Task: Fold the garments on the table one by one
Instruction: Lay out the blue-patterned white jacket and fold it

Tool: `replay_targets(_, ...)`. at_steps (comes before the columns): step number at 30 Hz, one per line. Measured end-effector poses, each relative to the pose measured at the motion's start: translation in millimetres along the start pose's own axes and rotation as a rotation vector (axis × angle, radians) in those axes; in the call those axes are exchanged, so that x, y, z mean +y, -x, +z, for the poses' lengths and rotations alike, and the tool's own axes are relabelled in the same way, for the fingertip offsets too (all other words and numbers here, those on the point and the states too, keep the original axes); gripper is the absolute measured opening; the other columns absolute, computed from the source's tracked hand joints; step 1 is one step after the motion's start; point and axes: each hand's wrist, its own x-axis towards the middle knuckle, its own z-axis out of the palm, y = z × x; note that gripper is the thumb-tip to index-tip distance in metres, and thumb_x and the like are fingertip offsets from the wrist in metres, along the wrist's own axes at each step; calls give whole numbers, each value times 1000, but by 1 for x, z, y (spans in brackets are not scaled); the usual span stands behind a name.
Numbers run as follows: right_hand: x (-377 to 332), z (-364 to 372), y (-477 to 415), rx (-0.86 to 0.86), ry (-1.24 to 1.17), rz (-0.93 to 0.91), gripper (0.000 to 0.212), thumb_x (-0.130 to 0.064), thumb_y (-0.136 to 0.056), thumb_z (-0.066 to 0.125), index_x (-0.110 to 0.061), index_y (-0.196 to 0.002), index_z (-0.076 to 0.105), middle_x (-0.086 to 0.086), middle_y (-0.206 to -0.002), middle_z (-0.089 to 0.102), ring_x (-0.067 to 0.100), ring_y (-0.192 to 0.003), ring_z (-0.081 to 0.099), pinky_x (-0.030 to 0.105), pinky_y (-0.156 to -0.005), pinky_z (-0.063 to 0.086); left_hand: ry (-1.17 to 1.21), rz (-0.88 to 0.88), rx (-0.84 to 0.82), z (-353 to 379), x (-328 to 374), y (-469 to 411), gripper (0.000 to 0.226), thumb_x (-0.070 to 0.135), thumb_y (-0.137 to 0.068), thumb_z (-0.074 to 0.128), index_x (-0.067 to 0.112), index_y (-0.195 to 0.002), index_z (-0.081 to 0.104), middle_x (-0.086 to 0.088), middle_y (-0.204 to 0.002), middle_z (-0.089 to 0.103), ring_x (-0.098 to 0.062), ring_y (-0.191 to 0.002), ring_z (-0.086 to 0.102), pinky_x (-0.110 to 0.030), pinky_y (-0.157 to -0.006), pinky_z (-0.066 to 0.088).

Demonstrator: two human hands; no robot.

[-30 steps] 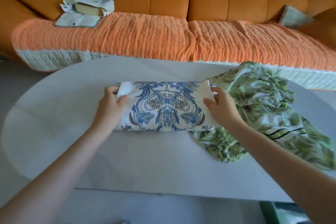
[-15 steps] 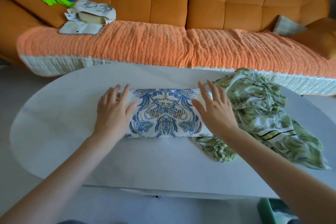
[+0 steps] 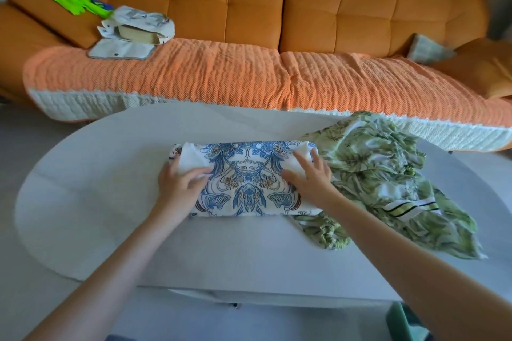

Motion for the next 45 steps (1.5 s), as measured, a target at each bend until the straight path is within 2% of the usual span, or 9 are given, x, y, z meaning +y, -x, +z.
replay_targets(8, 16, -26, -3, -52, -573, 327, 78, -34, -76, 76, -14, -138, 33, 14, -112, 58, 27, -79, 66, 43, -67, 59, 367, -545, -62, -39, 6, -13, 76, 39, -84, 65, 4, -141, 29, -15, -143, 40, -29, -128, 42, -34, -96, 35)
replay_targets(13, 3, -30, -1, -94, -702, 328, 87, -15, -78, 75, -20, -145, 19, 12, -104, 59, 27, -82, 65, 43, -67, 59, 472, -536, -31, -32, 15, -12, 84, 22, -84, 69, 5, -144, 13, -14, -133, 41, -28, -125, 42, -33, -92, 35)
replay_targets(16, -2, -36, 5, -124, -634, 242, 82, -12, -83, 70, -24, -147, 20, 3, -102, 54, 15, -68, 58, 20, -43, 50, 485, -397, -2, -31, 14, -7, 75, 12, -85, 66, 12, -141, 16, -5, -95, 43, -16, -77, 47, -23, -65, 35)
replay_targets(19, -6, -37, 9, -138, -459, 183, 66, -18, -86, 66, -26, -143, 33, 8, -129, 44, 14, -79, 56, 18, -57, 44, 440, -316, -18, -32, 11, -4, 63, 9, -86, 63, 20, -138, 28, -5, -71, 36, -17, -59, 38, -25, -55, 29)
replay_targets(25, -6, -33, 18, -238, -337, 130, 44, -17, -87, 64, -22, -130, 52, 6, -118, 56, 21, -89, 58, 25, -66, 51, 282, -230, -62, -32, -1, -2, 44, 9, -90, 52, 24, -130, 45, -2, -95, 50, -21, -67, 50, -29, -60, 37)
replay_targets(31, -10, -15, 32, -212, -169, 36, 31, -25, -91, 60, -18, -121, 56, 9, -118, 58, 14, -60, 58, 19, -40, 48, 192, -182, -81, -38, -19, 16, 33, 2, -90, 47, 19, -114, 64, -16, -82, 60, -9, -31, 27, -14, -30, 20)
replay_targets(34, -10, -9, 49, -227, -259, 118, 43, -34, -93, 56, -20, -132, 45, 12, -115, 59, 21, -67, 64, 28, -46, 55, 165, -178, -66, -41, -24, 24, 36, -2, -91, 44, 15, -116, 63, -5, -75, 52, -16, -38, 29, -16, -32, 23)
replay_targets(39, -5, -13, 68, -249, -262, 189, 65, -46, -91, 53, -17, -144, 28, 15, -104, 58, 31, -76, 69, 39, -61, 60, 110, -164, 19, -47, -21, 37, 41, -5, -92, 35, 16, -118, 61, -15, -127, 53, -44, -90, 57, -38, -63, 40)
replay_targets(45, -11, -11, 66, -317, -753, 281, 73, -18, -82, 70, -21, -141, 27, 16, -116, 57, 31, -90, 65, 49, -71, 57, 294, -269, -24, -51, -20, 40, 38, 21, -95, 49, 18, -134, 48, -9, -142, 45, -28, -128, 43, -36, -100, 34)
